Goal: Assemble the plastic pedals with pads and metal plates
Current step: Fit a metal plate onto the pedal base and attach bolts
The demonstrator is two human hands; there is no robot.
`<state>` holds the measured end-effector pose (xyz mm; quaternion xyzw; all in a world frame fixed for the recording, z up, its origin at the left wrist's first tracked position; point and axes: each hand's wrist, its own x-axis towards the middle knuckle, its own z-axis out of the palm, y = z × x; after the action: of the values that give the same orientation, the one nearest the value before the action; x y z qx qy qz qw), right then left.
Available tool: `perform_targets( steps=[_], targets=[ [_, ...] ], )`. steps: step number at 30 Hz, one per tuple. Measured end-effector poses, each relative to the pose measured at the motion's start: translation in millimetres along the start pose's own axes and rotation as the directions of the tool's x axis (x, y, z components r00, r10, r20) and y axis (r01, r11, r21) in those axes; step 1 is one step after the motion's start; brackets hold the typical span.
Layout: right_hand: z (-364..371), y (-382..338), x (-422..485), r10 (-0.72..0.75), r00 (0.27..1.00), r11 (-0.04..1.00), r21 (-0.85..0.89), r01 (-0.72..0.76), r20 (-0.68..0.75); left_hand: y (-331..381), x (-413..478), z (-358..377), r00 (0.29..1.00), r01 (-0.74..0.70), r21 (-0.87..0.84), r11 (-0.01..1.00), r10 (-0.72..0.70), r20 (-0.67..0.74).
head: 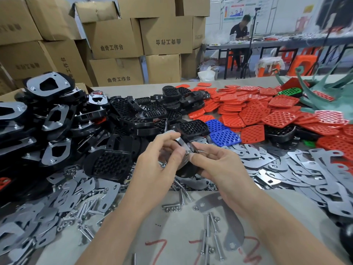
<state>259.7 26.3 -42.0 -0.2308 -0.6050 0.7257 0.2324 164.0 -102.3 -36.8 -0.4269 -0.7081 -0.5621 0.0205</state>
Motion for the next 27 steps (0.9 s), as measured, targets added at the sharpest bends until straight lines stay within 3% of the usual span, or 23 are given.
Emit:
perform_targets(
  steps=[8, 16, 20, 27],
  targets=[
    [0.3, -0.6, -1.9, -0.026, 0.999, 0.999, -0.026, 0.027, 0.033, -2.1, 0.2, 2.1, 0.978, -0.205, 0.296, 0.933, 0.210, 0.015],
    [3.9, 0.9, -5.2, -0.210, 0.977, 0.960, -0.193, 0.201, -0.026, -4.0, -1.1, 1.8, 0.964, -0.262, 0.335, 0.905, 0.260, 0.052],
    [10.3, 4.0, -5.2, -0.273, 0.957, 0.893, -0.397, 0.214, -0.100, -8.0, -1.0, 4.8, 0.976, -0.213, 0.282, 0.936, 0.216, 0.022],
    [13.9, 3.4, -8.0, -0.301, 0.954, 0.789, -0.566, 0.237, -0.021, -5.7, -0.5, 6.2, 1.000, -0.028, 0.153, 0.988, 0.029, -0.005]
  ],
)
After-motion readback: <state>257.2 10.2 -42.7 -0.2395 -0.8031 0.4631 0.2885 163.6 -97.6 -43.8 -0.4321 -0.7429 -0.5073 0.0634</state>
